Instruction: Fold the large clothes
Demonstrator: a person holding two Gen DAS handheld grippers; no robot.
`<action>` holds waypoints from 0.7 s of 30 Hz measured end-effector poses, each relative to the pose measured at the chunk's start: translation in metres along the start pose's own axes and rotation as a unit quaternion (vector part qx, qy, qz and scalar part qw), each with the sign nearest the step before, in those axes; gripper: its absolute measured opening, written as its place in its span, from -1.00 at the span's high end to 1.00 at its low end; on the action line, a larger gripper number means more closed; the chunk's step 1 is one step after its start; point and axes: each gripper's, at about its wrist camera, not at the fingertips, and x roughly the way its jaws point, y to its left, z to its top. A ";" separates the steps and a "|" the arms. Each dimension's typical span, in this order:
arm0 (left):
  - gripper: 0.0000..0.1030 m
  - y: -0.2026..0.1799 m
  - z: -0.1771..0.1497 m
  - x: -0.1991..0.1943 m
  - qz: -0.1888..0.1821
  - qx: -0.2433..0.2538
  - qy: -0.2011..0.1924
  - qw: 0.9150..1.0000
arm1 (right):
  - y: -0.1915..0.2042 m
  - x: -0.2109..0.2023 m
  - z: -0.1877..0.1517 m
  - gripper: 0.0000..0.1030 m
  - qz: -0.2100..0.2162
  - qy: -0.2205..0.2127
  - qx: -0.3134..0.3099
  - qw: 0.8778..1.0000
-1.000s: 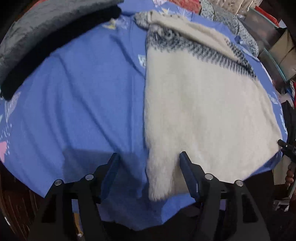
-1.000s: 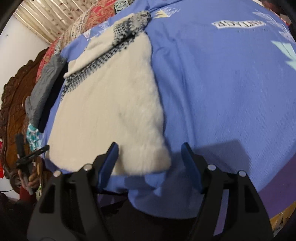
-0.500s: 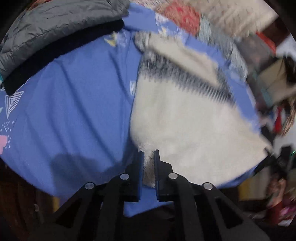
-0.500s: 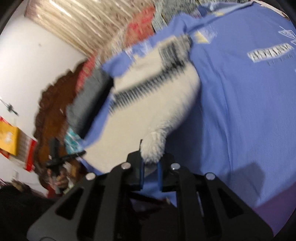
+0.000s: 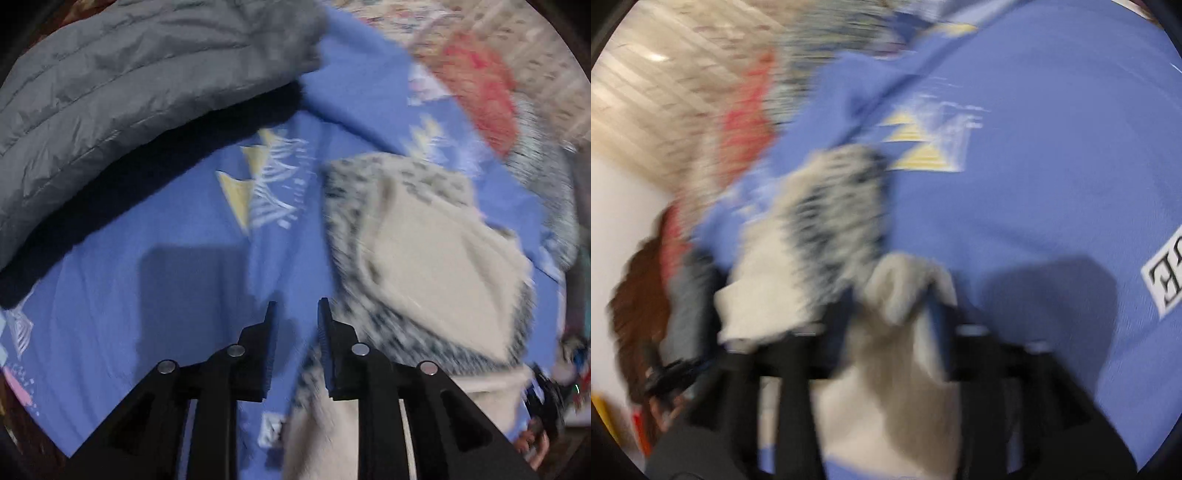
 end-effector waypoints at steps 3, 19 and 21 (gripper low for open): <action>0.14 0.005 -0.011 -0.037 -0.053 0.016 -0.074 0.996 | -0.002 -0.029 -0.007 -0.20 0.035 -0.058 -0.005 0.998; -0.45 -0.043 -0.081 0.032 0.036 0.197 -0.025 0.979 | 0.039 -0.022 -0.043 -0.22 -0.081 -0.089 -0.196 0.973; -0.39 -0.041 -0.085 0.034 0.035 0.191 -0.039 0.980 | 0.027 -0.010 -0.031 -0.25 -0.082 -0.064 -0.172 0.980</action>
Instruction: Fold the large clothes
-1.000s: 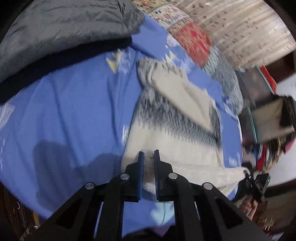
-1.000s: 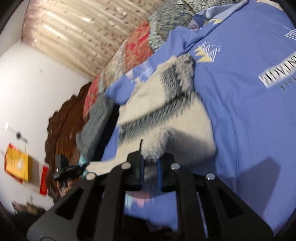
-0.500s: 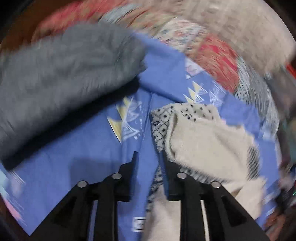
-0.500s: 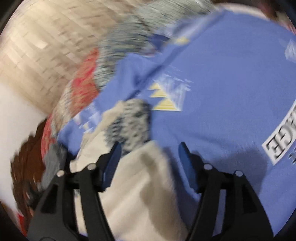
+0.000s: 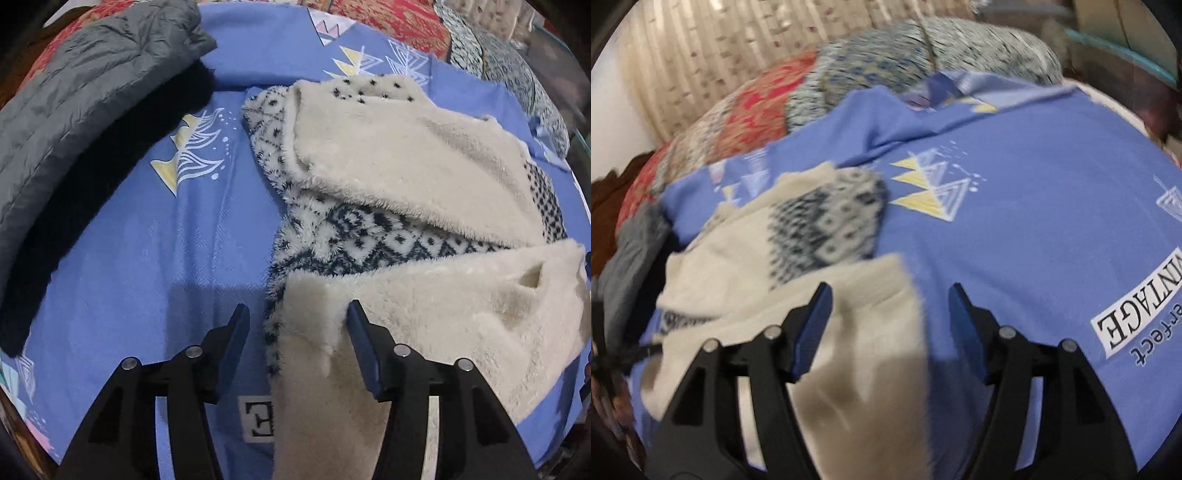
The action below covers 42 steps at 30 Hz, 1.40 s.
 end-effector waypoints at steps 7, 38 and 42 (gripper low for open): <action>0.42 0.000 -0.003 -0.016 0.029 0.000 -0.027 0.999 | 0.006 -0.016 -0.026 0.87 0.017 0.040 -0.016 0.999; 0.42 0.042 -0.108 -0.062 -0.092 -0.035 0.078 0.992 | -0.017 -0.109 -0.097 0.88 0.040 0.064 -0.021 0.997; 0.31 0.039 -0.113 -0.036 -0.053 -0.018 0.109 0.992 | -0.025 -0.065 -0.127 0.41 0.006 0.120 -0.015 0.993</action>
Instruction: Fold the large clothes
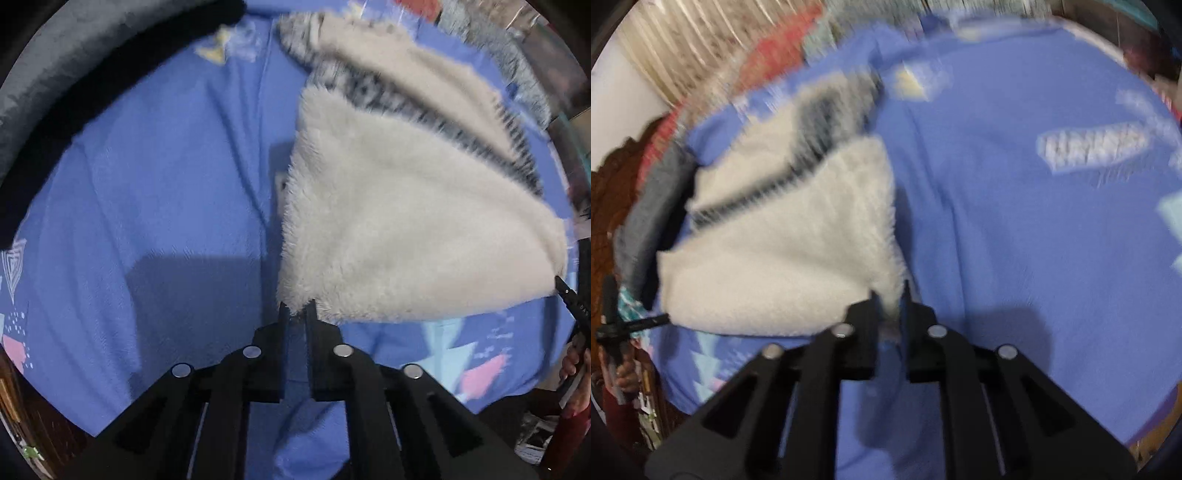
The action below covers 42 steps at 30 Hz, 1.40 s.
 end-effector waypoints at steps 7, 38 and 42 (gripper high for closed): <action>0.23 0.015 -0.004 -0.082 -0.023 -0.015 -0.146 0.989 | -0.003 -0.069 0.017 -0.11 -0.006 -0.138 0.022 0.990; 0.19 -0.045 0.079 -0.016 -0.139 0.023 -0.156 0.978 | 0.182 0.115 0.324 -0.15 0.020 -0.031 -0.155 0.987; 0.19 -0.036 0.069 -0.011 -0.122 0.023 -0.143 0.982 | 0.180 0.191 0.334 -0.07 -0.008 0.033 -0.131 0.991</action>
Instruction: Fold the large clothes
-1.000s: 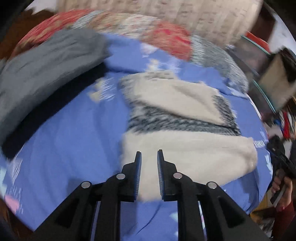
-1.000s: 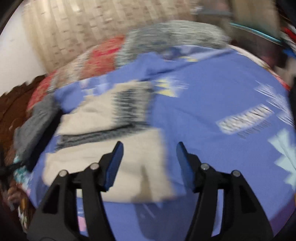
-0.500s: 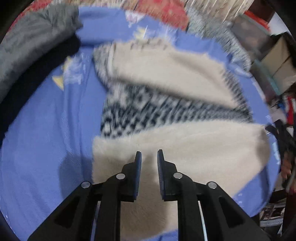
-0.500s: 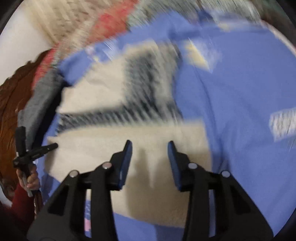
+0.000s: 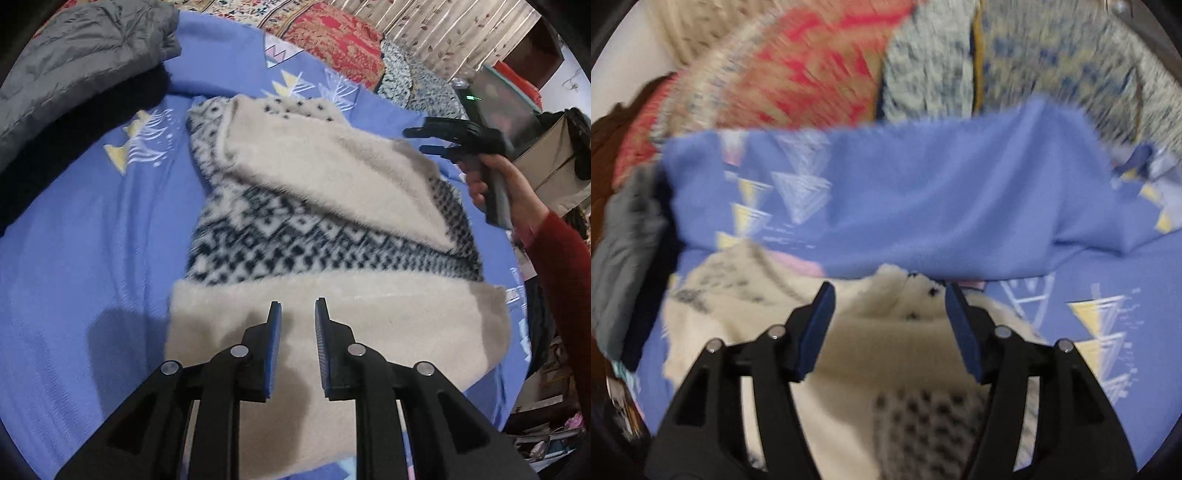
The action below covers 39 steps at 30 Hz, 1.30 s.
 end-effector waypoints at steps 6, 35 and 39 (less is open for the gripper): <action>0.19 0.007 -0.005 -0.009 0.020 0.002 0.003 1.000 | 0.032 -0.022 -0.027 0.82 -0.028 -0.059 -0.104 0.992; 0.18 0.032 -0.081 -0.113 -0.008 -0.063 -0.033 0.997 | 0.071 -0.235 -0.379 -0.10 0.095 -0.199 -0.129 0.967; -0.06 0.025 -0.062 -0.117 0.018 -0.044 -0.049 0.998 | 0.030 -0.226 -0.344 -0.34 0.022 -0.223 -0.052 0.973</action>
